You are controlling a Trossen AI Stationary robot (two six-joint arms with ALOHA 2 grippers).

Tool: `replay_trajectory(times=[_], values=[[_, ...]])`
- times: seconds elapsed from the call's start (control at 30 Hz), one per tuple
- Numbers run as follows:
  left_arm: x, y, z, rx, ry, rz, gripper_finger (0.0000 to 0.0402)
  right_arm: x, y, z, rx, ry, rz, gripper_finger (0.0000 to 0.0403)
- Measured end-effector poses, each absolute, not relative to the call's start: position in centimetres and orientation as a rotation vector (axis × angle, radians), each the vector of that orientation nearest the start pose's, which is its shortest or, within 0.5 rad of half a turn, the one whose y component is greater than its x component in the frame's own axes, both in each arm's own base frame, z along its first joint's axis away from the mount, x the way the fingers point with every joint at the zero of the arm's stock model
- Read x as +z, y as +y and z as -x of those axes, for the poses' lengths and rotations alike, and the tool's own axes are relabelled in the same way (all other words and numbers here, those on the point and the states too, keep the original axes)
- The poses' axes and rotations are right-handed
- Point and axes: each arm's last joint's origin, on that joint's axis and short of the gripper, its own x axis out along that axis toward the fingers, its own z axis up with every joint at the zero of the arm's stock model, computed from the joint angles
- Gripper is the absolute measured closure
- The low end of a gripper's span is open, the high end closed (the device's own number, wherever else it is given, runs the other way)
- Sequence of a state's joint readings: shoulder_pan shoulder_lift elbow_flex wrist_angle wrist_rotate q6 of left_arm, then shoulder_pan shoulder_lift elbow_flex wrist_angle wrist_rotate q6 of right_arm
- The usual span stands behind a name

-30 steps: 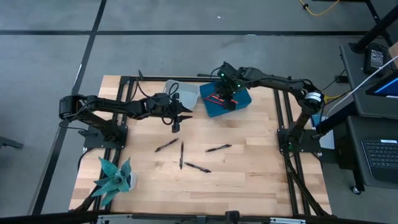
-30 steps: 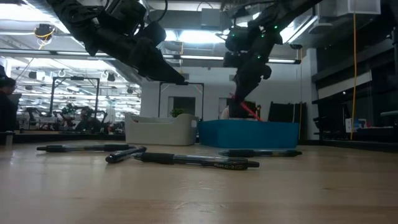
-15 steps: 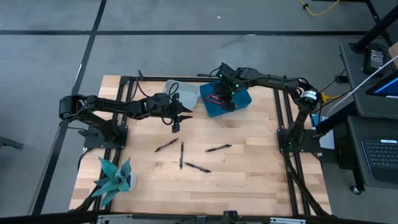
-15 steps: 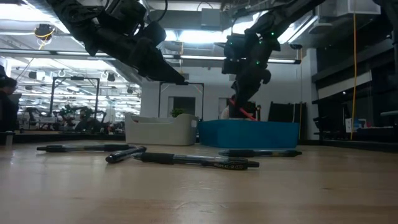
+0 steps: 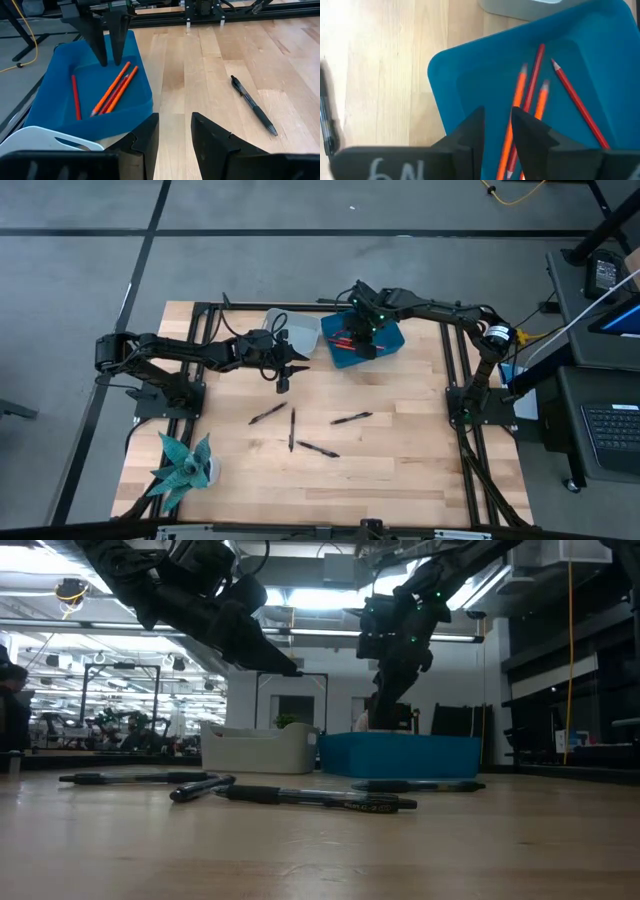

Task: Sort pens & pencils
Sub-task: Put the black pen into the gray bin

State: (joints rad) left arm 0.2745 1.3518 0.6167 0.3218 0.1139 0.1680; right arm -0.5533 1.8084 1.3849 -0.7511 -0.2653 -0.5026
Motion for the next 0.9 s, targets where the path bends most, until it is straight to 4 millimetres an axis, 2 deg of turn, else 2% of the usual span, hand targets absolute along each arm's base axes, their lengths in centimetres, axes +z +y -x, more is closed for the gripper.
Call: replay_trajectory(times=[0.3, 0.47, 0.63, 0.9], values=[[20.3, 7.1, -26.4, 0.124, 0.418, -0.085, 0.0294, 22.7, -18.8, -31.9, -0.009, 1.072, -0.040, 0.0331], [20.3, 7.1, -26.4, 0.124, 0.418, -0.085, 0.0294, 22.7, -18.8, -31.8, -0.051, 1.077, -0.117, 0.0332], [20.1, 7.0, -26.3, 0.120, 0.442, -0.078, 0.0294, 22.7, -18.6, -31.8, -0.049, 1.083, -0.123, 0.0331], [19.2, 4.8, -26.3, 0.143, 0.554, -0.083, 0.0294, 22.3, -15.1, -32.6, 0.018, 1.204, -0.090, 0.0332]])
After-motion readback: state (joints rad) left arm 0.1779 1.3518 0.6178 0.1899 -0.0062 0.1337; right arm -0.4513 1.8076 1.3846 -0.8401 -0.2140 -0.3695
